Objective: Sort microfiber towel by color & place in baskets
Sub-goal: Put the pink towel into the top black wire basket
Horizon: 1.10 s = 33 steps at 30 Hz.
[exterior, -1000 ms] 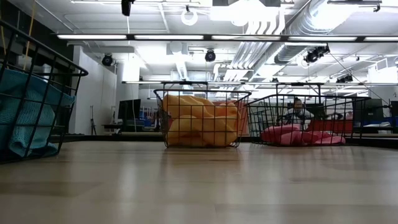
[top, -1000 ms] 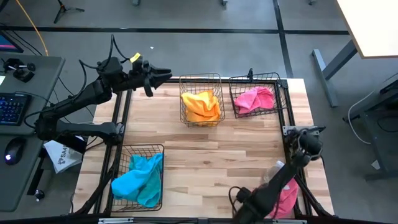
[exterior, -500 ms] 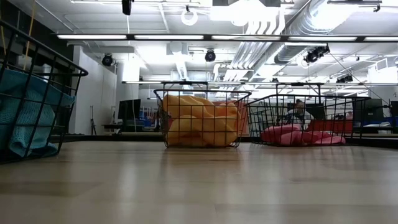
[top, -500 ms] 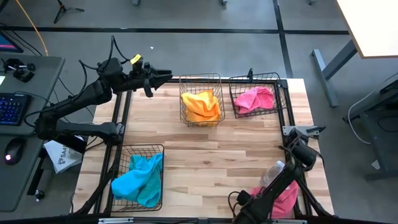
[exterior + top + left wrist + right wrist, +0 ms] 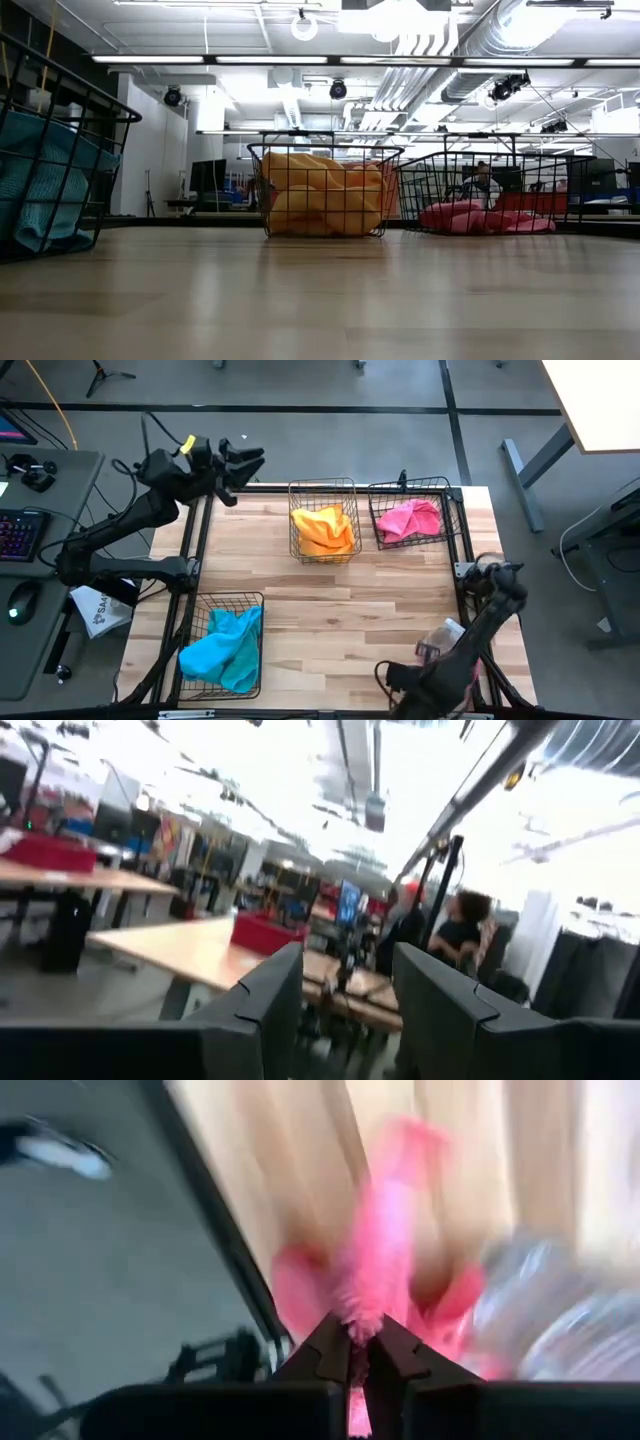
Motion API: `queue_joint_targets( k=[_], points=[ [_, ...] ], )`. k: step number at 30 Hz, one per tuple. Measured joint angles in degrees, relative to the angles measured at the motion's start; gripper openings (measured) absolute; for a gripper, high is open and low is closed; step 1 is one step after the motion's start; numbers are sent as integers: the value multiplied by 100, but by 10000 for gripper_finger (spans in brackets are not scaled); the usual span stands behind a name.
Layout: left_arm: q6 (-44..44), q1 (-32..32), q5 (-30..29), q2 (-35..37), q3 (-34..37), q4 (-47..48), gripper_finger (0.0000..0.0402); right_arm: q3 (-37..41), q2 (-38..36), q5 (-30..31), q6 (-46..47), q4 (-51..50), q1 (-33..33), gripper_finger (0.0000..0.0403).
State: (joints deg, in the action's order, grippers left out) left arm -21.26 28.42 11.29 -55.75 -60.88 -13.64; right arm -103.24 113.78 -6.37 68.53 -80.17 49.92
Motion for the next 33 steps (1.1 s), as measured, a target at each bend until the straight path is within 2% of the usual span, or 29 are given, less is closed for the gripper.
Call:
queue_joint_targets(
  k=[5, 10, 14, 22, 26, 30, 33],
  points=[
    [-262, 88, 4, 1, 0, -357, 145, -720, -973, 1744, -1450, 205, -368, 3],
    [-234, 88, 3, -8, 0, -328, 145, -1036, -1451, 3176, -3167, 548, -1262, 2],
    [-231, 88, 4, -6, 0, -326, 145, -1451, -1840, 4579, -4511, 445, -2041, 1],
    [-260, 88, 6, -6, 0, -315, 145, -2080, -2827, 6614, -5449, 199, -3572, 1],
    [-215, 88, 6, -6, 1, -210, 145, -2092, -3282, 6797, -5369, 39, -4572, 0],
    [120, 101, 9, 44, 4, -196, 145, -2085, -3427, 6503, -4900, -470, -5515, 0],
    [350, 182, 22, 169, 4, -197, 145, -1917, -3440, 6299, -4642, -718, -5959, 0]
  ],
)
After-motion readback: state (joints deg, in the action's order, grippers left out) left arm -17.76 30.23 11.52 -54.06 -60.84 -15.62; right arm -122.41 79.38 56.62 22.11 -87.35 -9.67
